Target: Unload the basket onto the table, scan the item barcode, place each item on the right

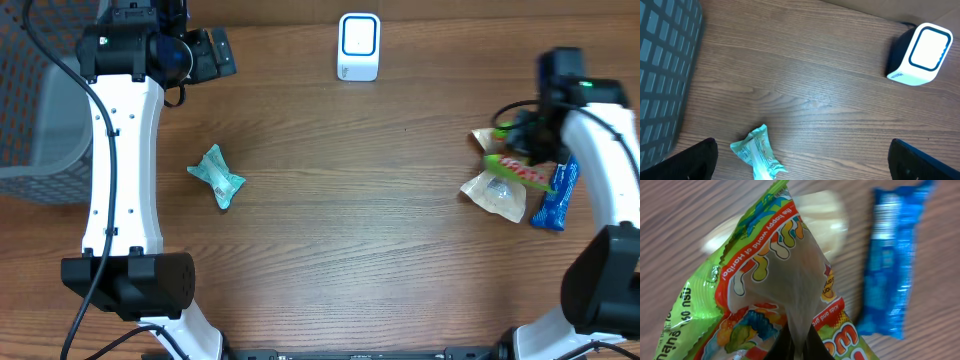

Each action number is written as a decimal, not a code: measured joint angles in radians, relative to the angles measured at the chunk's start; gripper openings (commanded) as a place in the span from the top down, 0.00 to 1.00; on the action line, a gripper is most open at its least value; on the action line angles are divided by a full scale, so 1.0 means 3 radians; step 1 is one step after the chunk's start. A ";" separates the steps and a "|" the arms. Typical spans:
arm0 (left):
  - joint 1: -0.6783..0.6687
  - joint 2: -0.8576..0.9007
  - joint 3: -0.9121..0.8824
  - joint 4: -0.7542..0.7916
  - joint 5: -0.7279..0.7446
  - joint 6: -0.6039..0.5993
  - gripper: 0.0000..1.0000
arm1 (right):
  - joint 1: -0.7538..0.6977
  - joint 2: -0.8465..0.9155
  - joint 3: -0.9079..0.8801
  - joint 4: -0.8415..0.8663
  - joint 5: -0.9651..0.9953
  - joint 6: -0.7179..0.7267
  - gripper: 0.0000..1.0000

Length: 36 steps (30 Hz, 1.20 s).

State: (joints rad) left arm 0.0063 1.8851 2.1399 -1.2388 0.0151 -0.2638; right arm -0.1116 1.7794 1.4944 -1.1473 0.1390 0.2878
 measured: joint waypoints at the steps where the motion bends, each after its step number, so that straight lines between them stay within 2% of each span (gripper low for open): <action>1: 0.0000 0.0000 0.0000 0.0003 0.0000 0.0001 0.00 | -0.0089 0.0000 0.0000 0.0014 -0.0003 0.0015 0.83; 3: 0.0000 0.0000 0.0001 0.0000 0.0000 0.0001 0.00 | -0.0210 0.0000 0.0000 0.0027 -0.0003 0.0052 0.71; 4: 0.0000 0.0000 0.0001 0.0003 0.0000 0.0001 0.00 | -0.0231 0.0000 0.0001 0.0032 0.0001 0.0047 0.59; 7: 0.0000 0.0000 0.0001 0.0001 0.0000 0.0001 0.00 | -0.0231 0.0000 0.0000 0.0037 -0.0017 0.0066 0.51; 13: 0.0000 0.0000 0.0000 0.0001 0.0000 0.0001 0.00 | -0.0202 0.0000 0.0013 0.0032 -0.0230 -0.0011 0.50; 18: 0.0000 0.0000 0.0000 0.0000 0.0000 0.0001 0.00 | -0.0056 0.0000 0.0209 0.0142 -0.0899 -0.0220 0.50; 25: 0.0000 0.0000 0.0001 0.0001 0.0000 0.0001 0.00 | 0.0718 -0.0001 0.0315 0.0650 -0.1605 -0.0313 0.47; 36: 0.0000 0.0000 0.0001 0.0093 0.0024 -0.0001 0.00 | 0.1712 0.0170 0.0317 0.1331 -0.1696 -0.0104 0.45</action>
State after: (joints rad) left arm 0.0063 1.8851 2.1403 -1.2110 0.0223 -0.2642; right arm 0.4019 1.8305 1.5894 -0.7479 -0.3698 0.2565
